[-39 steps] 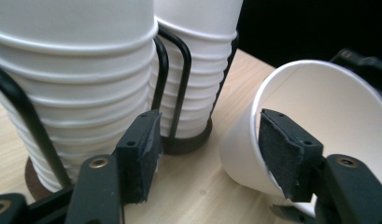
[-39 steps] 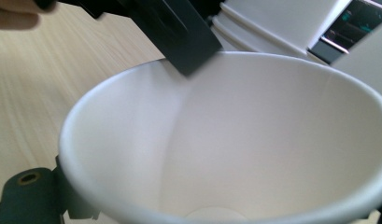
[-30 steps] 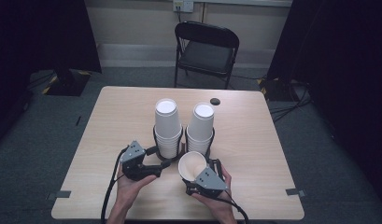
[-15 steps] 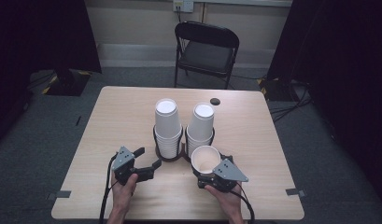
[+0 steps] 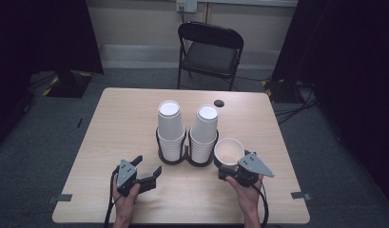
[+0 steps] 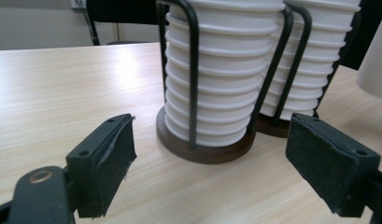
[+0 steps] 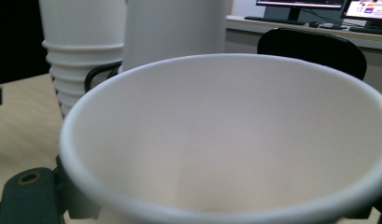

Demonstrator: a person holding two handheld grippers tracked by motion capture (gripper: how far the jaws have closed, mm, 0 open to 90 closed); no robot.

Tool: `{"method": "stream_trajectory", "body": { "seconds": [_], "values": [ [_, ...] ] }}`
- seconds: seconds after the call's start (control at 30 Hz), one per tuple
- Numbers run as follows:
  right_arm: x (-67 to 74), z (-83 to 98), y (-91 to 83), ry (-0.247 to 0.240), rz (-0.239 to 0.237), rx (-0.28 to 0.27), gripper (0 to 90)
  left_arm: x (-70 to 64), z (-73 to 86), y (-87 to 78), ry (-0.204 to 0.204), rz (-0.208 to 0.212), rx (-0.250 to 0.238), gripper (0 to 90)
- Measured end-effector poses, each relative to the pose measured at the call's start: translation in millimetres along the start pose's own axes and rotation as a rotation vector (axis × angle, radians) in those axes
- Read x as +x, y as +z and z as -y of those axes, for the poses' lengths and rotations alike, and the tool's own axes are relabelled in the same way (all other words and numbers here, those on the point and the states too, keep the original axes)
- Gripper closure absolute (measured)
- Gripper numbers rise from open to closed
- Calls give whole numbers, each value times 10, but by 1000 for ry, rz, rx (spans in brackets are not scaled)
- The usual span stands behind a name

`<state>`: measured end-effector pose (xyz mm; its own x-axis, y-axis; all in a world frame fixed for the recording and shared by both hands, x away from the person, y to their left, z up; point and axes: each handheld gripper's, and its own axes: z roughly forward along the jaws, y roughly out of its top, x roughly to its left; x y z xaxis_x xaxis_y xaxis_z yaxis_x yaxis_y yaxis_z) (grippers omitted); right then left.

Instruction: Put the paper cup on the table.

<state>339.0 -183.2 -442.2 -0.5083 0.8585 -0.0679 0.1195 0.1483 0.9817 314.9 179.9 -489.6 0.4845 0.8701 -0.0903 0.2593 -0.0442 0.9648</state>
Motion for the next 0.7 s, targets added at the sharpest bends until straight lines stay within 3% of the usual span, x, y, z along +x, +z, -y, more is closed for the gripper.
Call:
{"method": "stream_trajectory", "body": {
  "seconds": [0.3,0.43,0.6,0.7],
  "values": [
    [-330,-83,166,50,73,0,117,17,69,-21,9,-16,3,157],
    [-461,-128,276,66,74,-3,117,19,76,-43,8,-5,6,156],
    [-598,-211,423,75,99,-24,118,1,86,-62,10,-44,-19,156],
    [-666,-254,498,65,102,-26,118,3,93,-77,4,-42,-34,158]
  ]
}}
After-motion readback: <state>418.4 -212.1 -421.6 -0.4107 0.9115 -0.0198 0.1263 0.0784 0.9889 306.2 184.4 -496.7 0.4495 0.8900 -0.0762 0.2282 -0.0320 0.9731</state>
